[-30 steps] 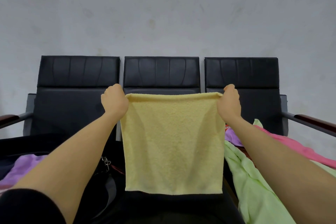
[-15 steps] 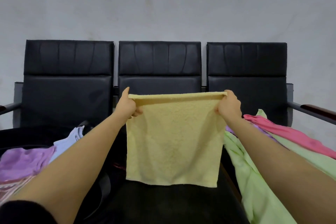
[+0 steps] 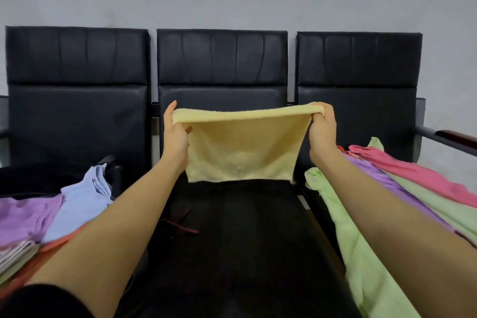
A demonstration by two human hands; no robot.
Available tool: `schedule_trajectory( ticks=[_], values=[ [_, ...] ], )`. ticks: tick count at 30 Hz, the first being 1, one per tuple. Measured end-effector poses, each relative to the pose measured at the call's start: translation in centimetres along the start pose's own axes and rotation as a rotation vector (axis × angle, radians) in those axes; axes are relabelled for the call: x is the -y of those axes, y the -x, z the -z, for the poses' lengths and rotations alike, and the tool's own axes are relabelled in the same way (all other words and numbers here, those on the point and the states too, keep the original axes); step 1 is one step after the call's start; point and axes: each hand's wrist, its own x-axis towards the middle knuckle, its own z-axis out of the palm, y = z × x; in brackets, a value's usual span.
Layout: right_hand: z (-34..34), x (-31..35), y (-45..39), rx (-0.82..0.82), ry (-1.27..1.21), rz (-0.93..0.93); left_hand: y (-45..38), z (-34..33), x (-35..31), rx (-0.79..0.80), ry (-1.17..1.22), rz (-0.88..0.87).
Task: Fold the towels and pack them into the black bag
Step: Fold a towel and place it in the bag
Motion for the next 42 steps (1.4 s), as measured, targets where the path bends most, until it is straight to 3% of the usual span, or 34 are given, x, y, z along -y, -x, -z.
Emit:
schedule_trajectory(
  ticks=[3, 8, 12, 16, 20, 25, 29, 37, 42],
  values=[
    [1.3, -1.1, 2.4, -0.029, -0.055, -0.041, 2.0, 0.9, 2.3, -0.063, 0.016, -0.013],
    [4.0, -4.9, 5.7, -0.009, 0.107, -0.226, 7.7, 2.3, 5.9, -0.152, -0.121, 0.044],
    [5.1, -6.9, 8.0, -0.088, 0.308, -0.224, 10.5, 3.3, 7.4, -0.355, -0.332, 0.294],
    [6.4, -6.6, 9.4, -0.127, 0.648, -0.21, 12.1, 4.1, 7.9, -0.329, -0.456, 0.332],
    [7.1, -7.6, 9.9, -0.066, 0.684, -0.222, 12.6, 4.5, 8.8, -0.375, -0.492, 0.336],
    [7.2, -10.0, 9.4, 0.032, 0.679, -0.279, 11.5, 5.8, 11.6, -0.195, -0.736, 0.365],
    [6.3, -12.4, 8.3, 0.117, 0.813, -0.3, 9.9, 6.0, 13.1, -0.088, -1.018, 0.348],
    [3.5, -15.9, 5.4, 0.132, 0.977, -0.246, 6.3, 5.5, 15.4, 0.155, -1.66, 0.054],
    [1.4, -17.6, 3.7, 0.169, 1.08, -0.254, 4.1, 5.5, 16.9, 0.235, -1.902, -0.032]
  ],
)
